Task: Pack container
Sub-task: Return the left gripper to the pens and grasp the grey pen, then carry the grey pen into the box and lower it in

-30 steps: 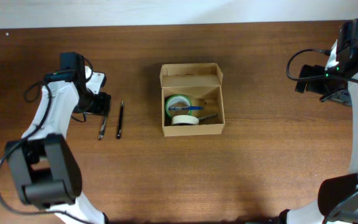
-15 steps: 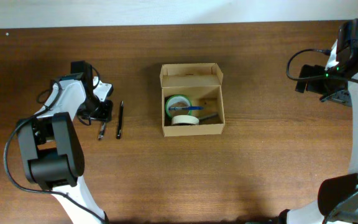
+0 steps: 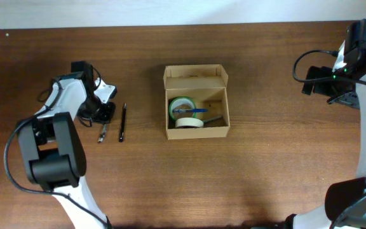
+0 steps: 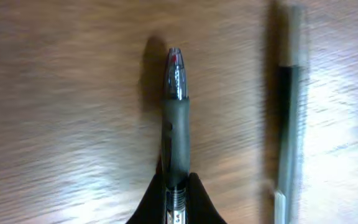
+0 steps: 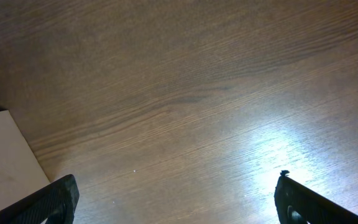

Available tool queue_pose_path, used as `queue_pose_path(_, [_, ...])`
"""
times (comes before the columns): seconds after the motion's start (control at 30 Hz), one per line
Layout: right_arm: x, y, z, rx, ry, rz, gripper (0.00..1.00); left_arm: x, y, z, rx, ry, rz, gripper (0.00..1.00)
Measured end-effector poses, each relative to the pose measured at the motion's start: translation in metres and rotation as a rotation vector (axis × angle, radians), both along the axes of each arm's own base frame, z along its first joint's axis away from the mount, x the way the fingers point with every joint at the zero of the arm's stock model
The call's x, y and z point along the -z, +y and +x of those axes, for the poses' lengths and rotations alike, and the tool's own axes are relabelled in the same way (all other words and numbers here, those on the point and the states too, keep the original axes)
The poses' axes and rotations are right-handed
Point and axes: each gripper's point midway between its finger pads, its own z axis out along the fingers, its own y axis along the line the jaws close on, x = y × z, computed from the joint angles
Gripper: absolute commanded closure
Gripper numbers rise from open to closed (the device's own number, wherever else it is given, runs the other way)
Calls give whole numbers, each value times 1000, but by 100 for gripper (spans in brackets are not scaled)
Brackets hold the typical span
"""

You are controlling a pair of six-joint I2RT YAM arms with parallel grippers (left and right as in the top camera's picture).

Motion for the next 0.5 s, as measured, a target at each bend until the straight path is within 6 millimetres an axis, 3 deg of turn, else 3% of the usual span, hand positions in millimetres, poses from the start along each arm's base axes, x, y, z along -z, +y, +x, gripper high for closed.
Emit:
queue_pose_path(0.1, [0,0,0,1,0,0,1,-17,-11,6,2,12,-62,98])
queue_pose_path(0.2, [0,0,0,1,-1,0,1,-59,-16,31,6,-58,-103,98])
queue_pose_path(0.23, [0,0,0,1,0,0,1,-93,-18,51,11,-144,-115,97])
queue_pose_path(0.3, [0,0,0,0,0,0,1,-138,-21,65,22,-235,-130,97])
queue_pose_path(0.37, [0,0,0,1,-1,1,1,-197,-27,84,61,-392,-126,96])
queue_pose_path(0.43, [0,0,0,0,0,0,1,-258,-43,88,146,-537,-114,96])
queue_pose_path(0.5, [0,0,0,1,0,1,1,-305,-71,75,273,-633,-106,96])
